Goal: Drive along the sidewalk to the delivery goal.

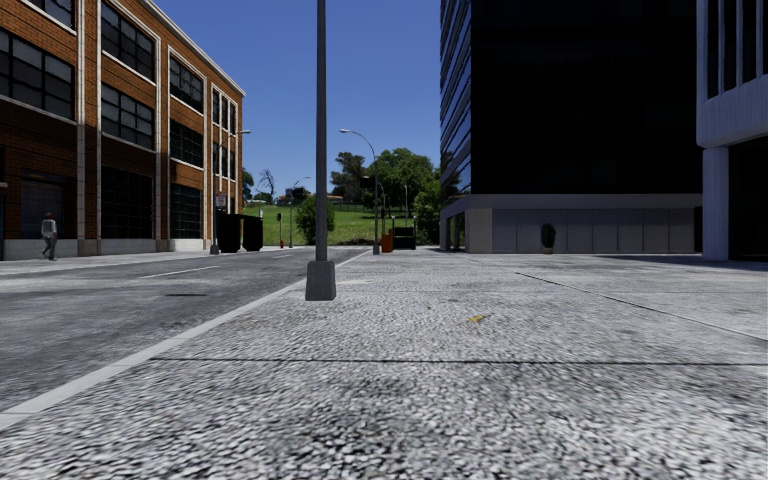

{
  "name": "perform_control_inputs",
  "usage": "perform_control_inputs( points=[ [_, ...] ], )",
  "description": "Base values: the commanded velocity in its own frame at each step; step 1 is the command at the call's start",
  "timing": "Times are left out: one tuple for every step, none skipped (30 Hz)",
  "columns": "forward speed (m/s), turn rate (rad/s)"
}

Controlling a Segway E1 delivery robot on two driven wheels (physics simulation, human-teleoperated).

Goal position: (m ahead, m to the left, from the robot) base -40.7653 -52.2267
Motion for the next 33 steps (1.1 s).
perform_control_inputs(
  points=[
    [0.0,0.0],
    [0.0,0.0],
    [0.0,0.0],
    [0.0,0.0],
    [0.0,0.0],
    [0.0,0.0],
    [0.0,0.0],
    [0.0,0.0],
    [0.0,0.0],
    [0.0,0.0],
    [0.0,0.0],
    [0.0,0.0],
    [0.0,0.0],
    [0.0,0.0],
    [0.0,0.0],
    [0.0,0.0],
    [0.0,0.0],
    [0.0,0.0],
    [0.0,0.0],
    [0.0,0.0],
    [0.0,0.0],
    [0.0,0.0],
    [0.0,0.0],
    [0.0,0.0],
    [0.0,0.0],
    [0.0,0.0],
    [0.0,0.0],
    [0.0,0.0],
    [0.0,0.0],
    [0.0,0.0],
    [0.14,-0.04],
    [0.14,-0.04],
    [0.47,-0.15]
  ],
)
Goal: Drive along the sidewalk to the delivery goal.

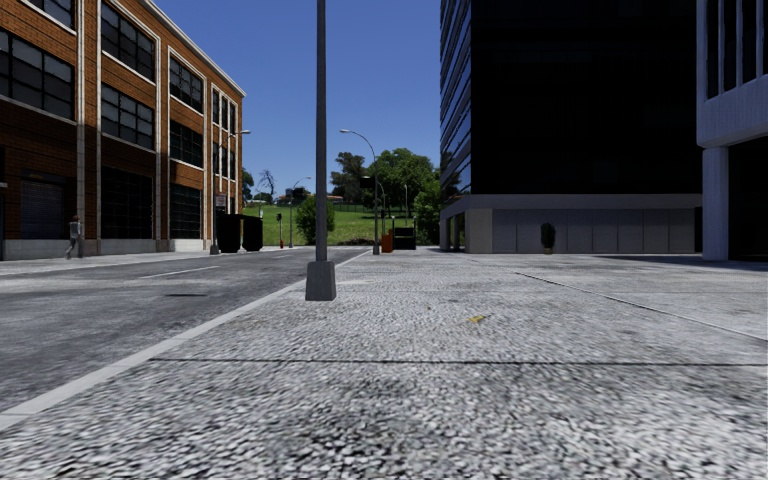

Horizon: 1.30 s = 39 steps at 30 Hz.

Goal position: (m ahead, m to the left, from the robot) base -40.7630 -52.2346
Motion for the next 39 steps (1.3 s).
perform_control_inputs(
  points=[
    [0.77,-0.19],
    [0.97,-0.2],
    [0.97,-0.2],
    [1.2,-0.21],
    [1.25,-0.21],
    [1.26,-0.22],
    [1.28,-0.22],
    [1.28,-0.22],
    [1.3,-0.23],
    [1.32,-0.23],
    [1.33,-0.23],
    [1.33,-0.23],
    [1.33,-0.23],
    [1.33,-0.23],
    [1.33,-0.23],
    [1.34,-0.25],
    [1.35,-0.26],
    [1.35,-0.27],
    [1.35,-0.27],
    [1.35,-0.32],
    [1.35,-0.36],
    [1.35,-0.38],
    [1.35,-0.38],
    [1.35,-0.38],
    [1.35,-0.38],
    [1.35,-0.38],
    [1.35,-0.38],
    [1.35,-0.38],
    [1.36,-0.38],
    [1.36,-0.38],
    [1.36,-0.4],
    [1.36,-0.41],
    [1.36,-0.41],
    [1.36,-0.43],
    [1.36,-0.44],
    [1.36,-0.44],
    [1.36,-0.44],
    [1.36,-0.45],
    [1.36,-0.5]
  ],
)
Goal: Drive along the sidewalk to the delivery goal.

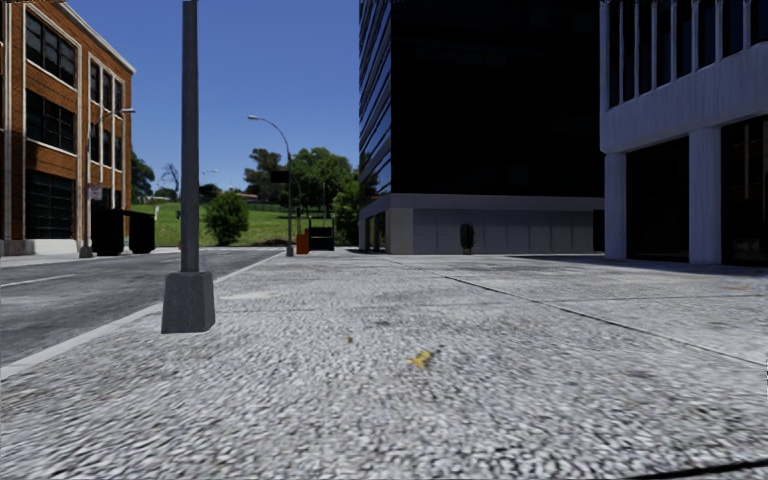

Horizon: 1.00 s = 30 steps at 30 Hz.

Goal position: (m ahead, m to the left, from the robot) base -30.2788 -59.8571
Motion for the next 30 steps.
perform_control_inputs(
  points=[
    [1.36,-0.52],
    [1.36,-0.52],
    [1.36,-0.52],
    [1.36,-0.52],
    [1.36,-0.52],
    [1.36,-0.52],
    [1.36,-0.53],
    [1.36,-0.53],
    [1.36,-0.54],
    [1.36,-0.57],
    [1.36,-0.58],
    [1.36,-0.58],
    [1.36,-0.58],
    [1.38,-0.58],
    [1.47,-0.58],
    [1.55,-0.58],
    [1.61,-0.58],
    [1.61,-0.58],
    [1.63,-0.58],
    [1.64,-0.59],
    [1.64,-0.59],
    [1.64,-0.6],
    [1.64,-0.6],
    [1.64,-0.6],
    [1.64,-0.6],
    [1.64,-0.62],
    [1.64,-0.63],
    [1.64,-0.63],
    [1.64,-0.63],
    [1.64,-0.63]
  ],
)
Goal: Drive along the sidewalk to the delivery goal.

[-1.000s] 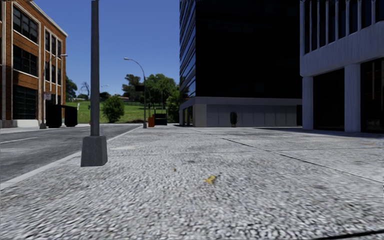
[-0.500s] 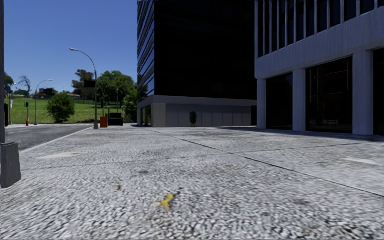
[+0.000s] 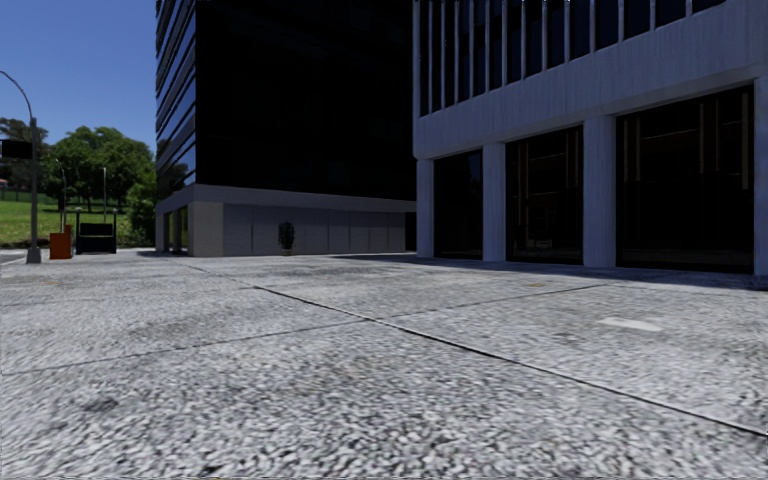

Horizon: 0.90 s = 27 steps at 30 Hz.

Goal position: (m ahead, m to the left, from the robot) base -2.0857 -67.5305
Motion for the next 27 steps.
perform_control_inputs(
  points=[
    [1.64,-0.63],
    [1.65,-0.64],
    [1.65,-0.64],
    [1.71,-0.64],
    [1.79,-0.65],
    [1.85,-0.65],
    [1.87,-0.65],
    [1.88,-0.67],
    [1.88,-0.67],
    [1.9,-0.69],
    [1.91,-0.7],
    [1.92,-0.7],
    [1.94,-0.7],
    [1.94,-0.7],
    [2.0,-0.71],
    [2.0,-0.71],
    [2.0,-0.71],
    [2.0,-0.71],
    [2.0,-0.73],
    [2.0,-0.73],
    [2.0,-0.74],
    [2.0,-0.75],
    [2.0,-0.75],
    [2.0,-0.75],
    [2.0,-0.75],
    [2.0,-0.75],
    [2.0,-0.75]
  ],
)
